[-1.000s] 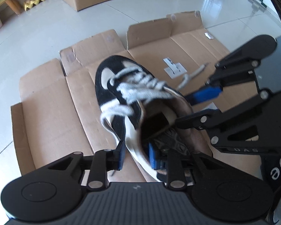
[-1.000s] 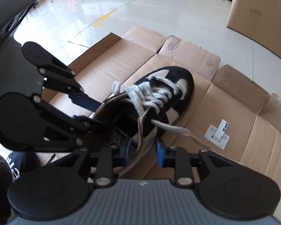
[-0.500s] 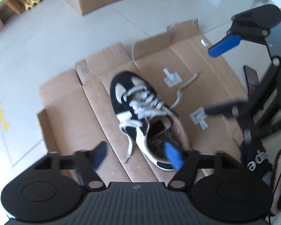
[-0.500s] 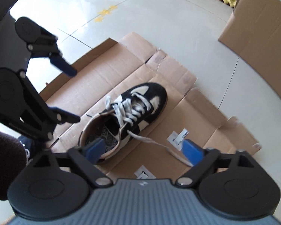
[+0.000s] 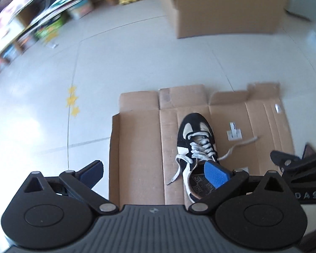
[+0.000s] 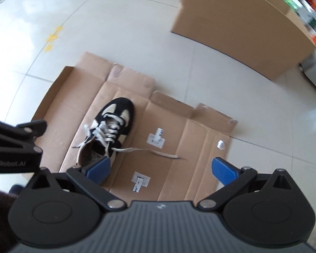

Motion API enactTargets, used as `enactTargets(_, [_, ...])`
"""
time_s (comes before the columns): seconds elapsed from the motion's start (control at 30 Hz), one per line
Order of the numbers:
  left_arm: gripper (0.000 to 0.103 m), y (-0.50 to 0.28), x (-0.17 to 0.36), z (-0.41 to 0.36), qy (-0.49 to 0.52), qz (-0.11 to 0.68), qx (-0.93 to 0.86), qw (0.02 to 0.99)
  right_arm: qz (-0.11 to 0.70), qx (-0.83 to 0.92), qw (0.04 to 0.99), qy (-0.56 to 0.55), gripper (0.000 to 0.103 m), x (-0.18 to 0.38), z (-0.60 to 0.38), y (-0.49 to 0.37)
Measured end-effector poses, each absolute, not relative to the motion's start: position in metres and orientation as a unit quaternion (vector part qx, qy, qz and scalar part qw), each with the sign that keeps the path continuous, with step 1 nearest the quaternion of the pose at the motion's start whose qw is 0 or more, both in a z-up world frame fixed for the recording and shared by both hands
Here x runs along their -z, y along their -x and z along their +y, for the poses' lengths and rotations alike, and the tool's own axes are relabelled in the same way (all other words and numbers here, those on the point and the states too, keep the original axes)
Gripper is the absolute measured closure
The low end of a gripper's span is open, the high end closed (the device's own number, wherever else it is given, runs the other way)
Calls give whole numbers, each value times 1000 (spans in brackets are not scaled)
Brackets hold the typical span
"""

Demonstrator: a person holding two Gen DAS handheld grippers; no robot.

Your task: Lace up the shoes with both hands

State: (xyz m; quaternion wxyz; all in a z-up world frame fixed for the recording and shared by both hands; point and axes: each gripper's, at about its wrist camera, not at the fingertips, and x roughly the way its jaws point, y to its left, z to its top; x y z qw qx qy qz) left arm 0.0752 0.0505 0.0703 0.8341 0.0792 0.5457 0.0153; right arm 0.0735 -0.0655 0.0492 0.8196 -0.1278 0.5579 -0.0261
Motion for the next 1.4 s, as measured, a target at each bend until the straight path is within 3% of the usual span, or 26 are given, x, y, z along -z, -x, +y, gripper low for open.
enactTargets(0.13, [1,-69,-57,53,-57,553,-49,830,571,78,811,100,0,-32,-66,-71])
enactTargets(0.27, [1,-71,-30,56,-15,614,-36,789,650,89,741,144,0,5,-59,-83])
enactTargets(0.37, [1,-70,-10,56,18,635,-27,772,650,93,738,157,0,20,-61,-81])
enactTargets(0.7, [1,-76,31,38,-22,658,-9,753,673,69,705,214,0,61,-61,-89])
enactTargets(1.4, [1,-83,43,25,-27,678,11,735,675,77,704,205,0,62,-76,-91])
